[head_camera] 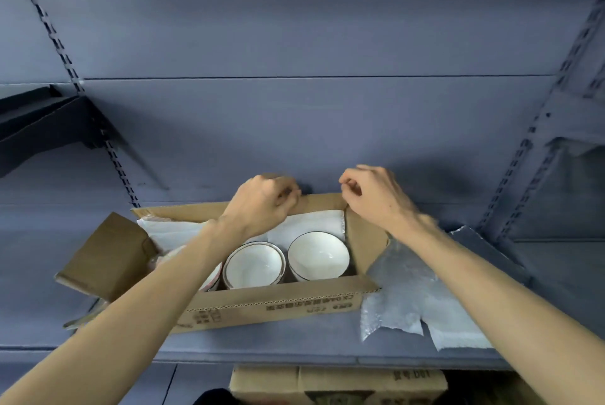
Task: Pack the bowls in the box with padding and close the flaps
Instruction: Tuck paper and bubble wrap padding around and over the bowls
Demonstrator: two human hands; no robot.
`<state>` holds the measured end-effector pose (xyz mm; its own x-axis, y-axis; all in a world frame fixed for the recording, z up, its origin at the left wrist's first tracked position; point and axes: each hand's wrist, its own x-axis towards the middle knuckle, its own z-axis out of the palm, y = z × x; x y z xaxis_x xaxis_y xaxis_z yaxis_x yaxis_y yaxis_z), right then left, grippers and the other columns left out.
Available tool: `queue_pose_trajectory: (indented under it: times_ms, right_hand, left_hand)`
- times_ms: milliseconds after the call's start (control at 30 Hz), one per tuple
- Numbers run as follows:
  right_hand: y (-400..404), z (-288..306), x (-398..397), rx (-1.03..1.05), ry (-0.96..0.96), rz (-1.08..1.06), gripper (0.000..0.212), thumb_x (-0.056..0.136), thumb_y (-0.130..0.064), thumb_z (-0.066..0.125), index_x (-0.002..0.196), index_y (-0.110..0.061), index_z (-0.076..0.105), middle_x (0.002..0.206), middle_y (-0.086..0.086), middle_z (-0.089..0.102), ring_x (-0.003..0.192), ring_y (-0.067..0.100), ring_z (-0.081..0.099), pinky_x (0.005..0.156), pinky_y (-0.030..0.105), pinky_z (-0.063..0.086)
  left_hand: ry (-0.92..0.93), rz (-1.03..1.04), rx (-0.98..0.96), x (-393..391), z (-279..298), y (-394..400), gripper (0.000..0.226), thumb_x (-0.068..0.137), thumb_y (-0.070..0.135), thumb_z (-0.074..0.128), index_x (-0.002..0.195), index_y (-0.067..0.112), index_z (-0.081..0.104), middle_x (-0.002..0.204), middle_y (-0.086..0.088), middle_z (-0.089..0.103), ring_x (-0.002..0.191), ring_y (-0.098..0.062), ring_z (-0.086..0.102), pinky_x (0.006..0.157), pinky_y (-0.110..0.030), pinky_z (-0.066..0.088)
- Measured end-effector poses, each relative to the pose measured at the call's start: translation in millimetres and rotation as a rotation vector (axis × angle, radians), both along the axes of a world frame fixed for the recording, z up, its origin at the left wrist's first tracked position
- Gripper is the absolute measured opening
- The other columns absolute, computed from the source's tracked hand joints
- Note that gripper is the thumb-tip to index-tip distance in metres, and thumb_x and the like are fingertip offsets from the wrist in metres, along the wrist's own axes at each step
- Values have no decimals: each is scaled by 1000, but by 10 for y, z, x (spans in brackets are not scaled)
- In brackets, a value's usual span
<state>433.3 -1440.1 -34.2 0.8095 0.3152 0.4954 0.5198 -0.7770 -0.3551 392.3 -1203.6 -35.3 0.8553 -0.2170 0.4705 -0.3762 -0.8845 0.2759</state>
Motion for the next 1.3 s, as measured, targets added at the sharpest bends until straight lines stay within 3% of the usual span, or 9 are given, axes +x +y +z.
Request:
queue_pose_trajectory:
  times_ms: [133, 300, 400, 500, 633, 733, 1000, 1167, 1300]
  right_hand:
    - [-747, -121, -32, 77, -67, -181, 10, 90, -8, 64, 94, -9, 73, 88, 10, 71, 79, 35, 66, 67, 38, 51]
    - [-1627, -619, -152, -25, 205, -438, 14, 94, -11, 61, 98, -12, 73, 102, 11, 73, 96, 36, 68, 77, 40, 55]
    - [-1979, -908, -248, -79, 388, -527, 15, 93, -16, 60, 98, -14, 74, 108, 13, 73, 102, 35, 68, 83, 39, 54]
    - [-2203, -1102, -290, -112, 540, -600, 21, 90, -31, 63, 83, -11, 62, 93, 10, 69, 95, 34, 66, 76, 36, 50]
    - [-2334, -1294, -288, -109, 668, -650, 40, 81, -54, 67, 81, -19, 47, 99, 5, 64, 100, 30, 64, 76, 35, 44]
    - [-2343, -1393, -257, -102, 731, -623, 41, 79, -48, 73, 78, -21, 42, 101, 6, 65, 106, 31, 65, 74, 33, 40]
    - [-2349, -1455, -284, 12, 676, -533, 22, 89, -21, 69, 109, -13, 64, 112, 6, 71, 107, 27, 66, 89, 38, 53]
    - [-2369, -1373, -289, 263, 510, -350, 34, 92, -16, 68, 125, -13, 66, 100, -3, 71, 96, 17, 67, 86, 35, 53]
    - [-2304, -1274, -266, 287, 339, -153, 16, 95, -18, 67, 109, -24, 69, 94, -15, 56, 88, 1, 59, 77, 13, 42]
  left_hand:
    - [-12, -180, -76, 211, 17, -845, 13, 92, 14, 59, 91, 12, 71, 85, -1, 66, 84, -26, 61, 74, -43, 53]
    - [80, -313, 15, 446, -61, -1803, 17, 88, 12, 59, 99, 12, 72, 99, -7, 69, 95, -31, 62, 81, -41, 52]
    - [194, -271, 187, 583, -183, -2234, 19, 89, 24, 58, 103, 18, 69, 109, -6, 69, 101, -33, 64, 84, -38, 53]
    - [241, -211, 356, 720, -321, -2498, 21, 88, 27, 56, 105, 20, 67, 113, -8, 68, 104, -34, 64, 84, -37, 51]
    - [424, -119, 352, 889, -480, -2580, 23, 89, 32, 58, 109, 23, 65, 115, -7, 66, 108, -33, 62, 88, -38, 50]
    - [462, -101, 312, 947, -518, -2597, 23, 91, 35, 59, 111, 24, 63, 117, -6, 65, 110, -32, 62, 90, -39, 50]
    - [631, -112, 405, 990, -604, -2561, 47, 88, 42, 67, 130, 24, 57, 129, -4, 63, 117, -28, 62, 98, -38, 50]
    - [677, -175, 250, 1044, -645, -2549, 88, 83, 43, 76, 154, 22, 30, 154, -6, 43, 138, -29, 45, 111, -40, 41]
    - [577, -351, 126, 986, -499, -2528, 116, 71, 37, 88, 157, 40, 11, 157, 2, 27, 147, -22, 25, 118, -49, 30]
